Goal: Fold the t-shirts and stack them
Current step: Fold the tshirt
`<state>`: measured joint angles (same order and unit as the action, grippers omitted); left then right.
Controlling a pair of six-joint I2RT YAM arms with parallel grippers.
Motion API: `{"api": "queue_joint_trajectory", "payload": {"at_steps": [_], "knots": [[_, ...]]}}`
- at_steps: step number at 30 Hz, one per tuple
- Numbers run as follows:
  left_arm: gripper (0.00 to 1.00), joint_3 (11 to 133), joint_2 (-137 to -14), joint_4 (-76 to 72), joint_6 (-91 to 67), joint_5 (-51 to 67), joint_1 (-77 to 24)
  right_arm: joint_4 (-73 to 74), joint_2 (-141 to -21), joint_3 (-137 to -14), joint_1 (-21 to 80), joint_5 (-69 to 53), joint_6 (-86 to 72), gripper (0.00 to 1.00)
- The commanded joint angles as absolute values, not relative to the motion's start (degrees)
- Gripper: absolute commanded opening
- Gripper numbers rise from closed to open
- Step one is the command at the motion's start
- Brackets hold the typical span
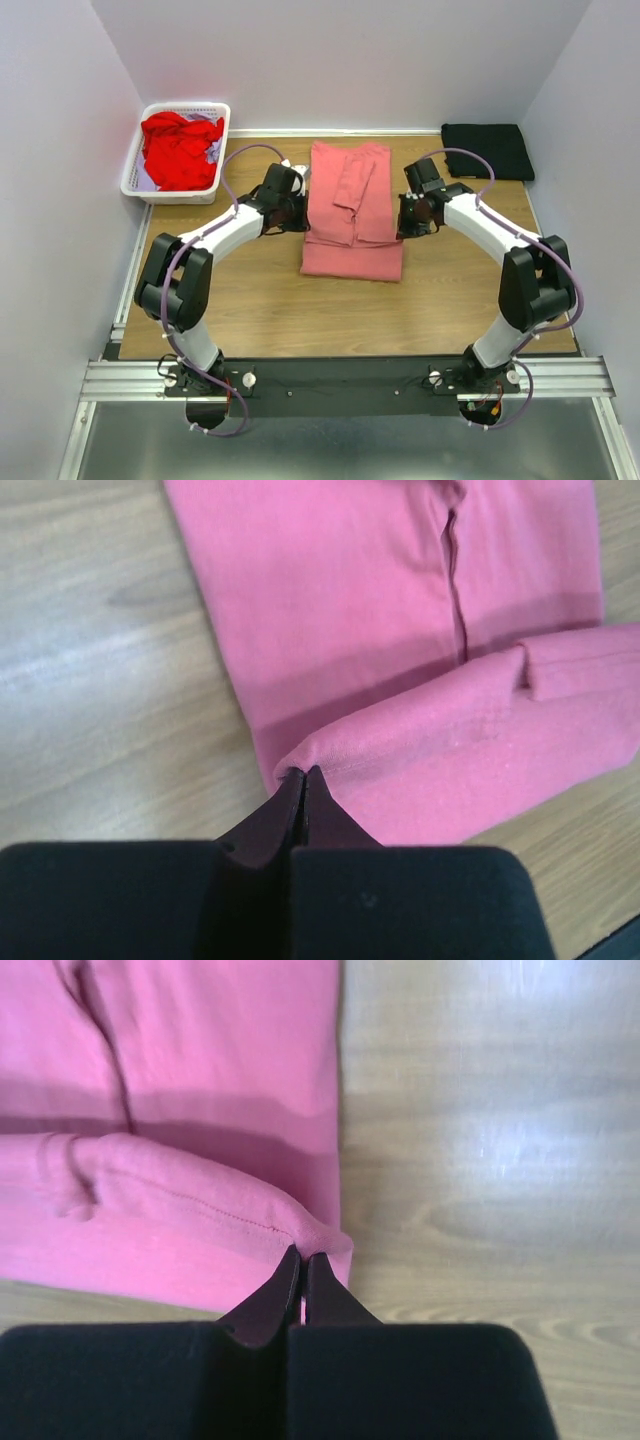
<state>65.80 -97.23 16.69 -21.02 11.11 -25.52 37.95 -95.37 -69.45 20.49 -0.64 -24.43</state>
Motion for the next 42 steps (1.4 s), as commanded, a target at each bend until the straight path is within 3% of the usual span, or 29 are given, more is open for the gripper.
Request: {"api": "queue_joint_trajectory", "payload": {"at_steps": [1, 23, 25, 26, 30, 31, 35, 37, 38, 39, 42], "knots": [[0.00, 69.3, -98.6, 13.5, -19.7, 9.4, -24.9, 35.2, -97.6, -73.4, 19.9, 1.7, -22.8, 0.00], [0.00, 77.0, -110.3, 9.0, -19.8, 6.7, -21.8, 31.6, -110.6, -83.6, 17.5, 1.3, -19.7, 0.01], [0.07, 77.1, -110.9, 8.7, -19.9, 6.4, -21.8, 31.4, -111.4, -83.8, 17.5, 1.3, -19.4, 0.05], [0.22, 76.9, -111.0, 8.9, -20.0, 6.3, -21.9, 31.5, -111.7, -84.0, 17.5, 1.1, -19.3, 0.11], [0.51, 75.4, -107.8, 8.6, -20.7, 5.2, -21.9, 31.4, -109.4, -84.4, 17.7, -1.4, -18.5, 0.27], [0.54, 74.8, -106.6, 8.6, -20.8, 4.8, -22.0, 31.2, -108.9, -84.4, 17.8, -1.7, -18.4, 0.30], [0.54, 70.8, -99.7, 7.9, -22.0, 2.0, -24.3, 30.6, -105.7, -84.0, 21.2, -0.3, -18.1, 0.33], [0.44, 68.0, -96.3, 7.6, -22.3, 1.2, -27.1, 28.9, -105.0, -82.8, 23.2, -0.9, -18.5, 0.31], [0.40, 67.3, -95.6, 7.4, -22.5, 1.1, -28.2, 28.1, -104.9, -82.3, 23.7, -1.7, -18.8, 0.24], [0.33, 66.0, -95.0, 7.2, -22.6, 1.1, -30.5, 26.6, -105.0, -81.1, 24.9, -3.0, -19.8, 0.21], [0.22, 64.4, -96.1, 6.2, -22.6, 1.3, -33.3, 24.5, -106.0, -80.0, 26.4, -4.7, -21.2, 0.14]]}}
